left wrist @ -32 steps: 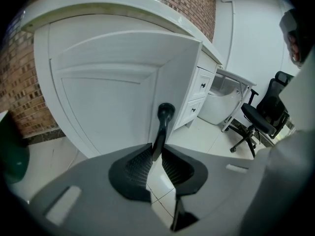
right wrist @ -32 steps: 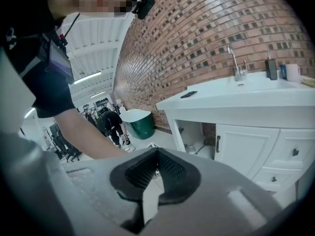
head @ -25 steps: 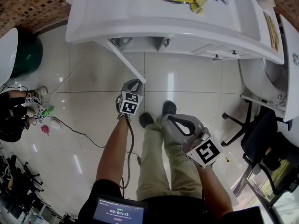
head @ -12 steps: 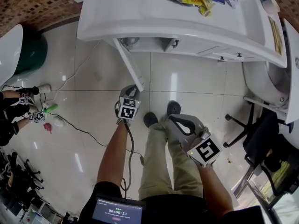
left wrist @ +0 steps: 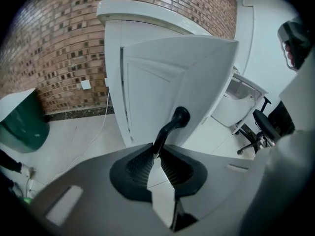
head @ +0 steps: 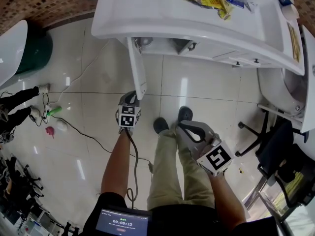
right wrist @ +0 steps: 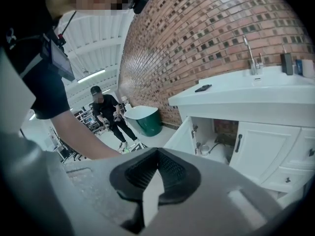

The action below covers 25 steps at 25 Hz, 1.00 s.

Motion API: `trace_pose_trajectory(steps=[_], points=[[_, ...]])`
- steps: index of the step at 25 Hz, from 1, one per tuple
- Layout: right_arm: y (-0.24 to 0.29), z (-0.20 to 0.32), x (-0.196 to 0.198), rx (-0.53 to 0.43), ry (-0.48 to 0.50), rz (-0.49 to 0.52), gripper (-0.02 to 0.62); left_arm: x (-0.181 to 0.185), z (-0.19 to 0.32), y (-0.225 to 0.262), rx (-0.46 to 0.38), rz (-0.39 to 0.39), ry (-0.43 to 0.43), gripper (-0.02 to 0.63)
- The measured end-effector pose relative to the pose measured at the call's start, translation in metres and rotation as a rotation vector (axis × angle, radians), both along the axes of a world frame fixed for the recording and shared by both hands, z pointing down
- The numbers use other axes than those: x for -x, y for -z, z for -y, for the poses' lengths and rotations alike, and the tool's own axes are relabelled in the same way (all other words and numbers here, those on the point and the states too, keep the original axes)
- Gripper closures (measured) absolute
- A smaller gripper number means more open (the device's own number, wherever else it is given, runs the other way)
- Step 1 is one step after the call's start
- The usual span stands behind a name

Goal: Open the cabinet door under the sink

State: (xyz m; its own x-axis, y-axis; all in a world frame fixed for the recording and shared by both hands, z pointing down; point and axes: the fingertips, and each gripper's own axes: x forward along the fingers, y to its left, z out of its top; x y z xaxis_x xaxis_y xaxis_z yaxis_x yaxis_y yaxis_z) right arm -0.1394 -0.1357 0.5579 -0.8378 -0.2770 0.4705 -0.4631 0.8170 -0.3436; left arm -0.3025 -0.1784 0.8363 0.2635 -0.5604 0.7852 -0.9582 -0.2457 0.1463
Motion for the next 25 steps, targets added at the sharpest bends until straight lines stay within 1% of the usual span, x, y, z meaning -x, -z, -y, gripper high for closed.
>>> trace_pose_trajectory(steps=[2, 4, 8, 13, 19, 22, 25], points=[[0.001, -0.002, 0.005, 0.002, 0.006, 0.005, 0.603, 0.016, -0.002, 0.001, -0.001, 0.004, 0.036, 0.552], [0.000, -0.004, 0.009, 0.003, 0.009, 0.005, 0.603, 0.029, -0.003, 0.002, 0.001, 0.012, 0.046, 0.556], [-0.001, -0.009, 0.016, 0.012, 0.014, -0.007, 0.603, 0.047, -0.005, 0.001, 0.007, 0.037, 0.015, 0.560], [0.001, -0.014, 0.025, 0.004, 0.027, -0.013, 0.603, 0.069, -0.004, 0.000, 0.005, 0.054, 0.001, 0.566], [0.005, -0.021, 0.029, -0.010, 0.033, -0.029, 0.603, 0.080, -0.004, 0.001, 0.019, 0.049, -0.015, 0.566], [0.009, -0.026, 0.032, -0.019, 0.039, -0.019, 0.603, 0.081, -0.004, 0.000, 0.017, 0.068, -0.016, 0.565], [0.007, -0.035, 0.026, -0.019, 0.035, -0.032, 0.603, 0.080, -0.006, -0.002, 0.024, 0.093, -0.011, 0.561]])
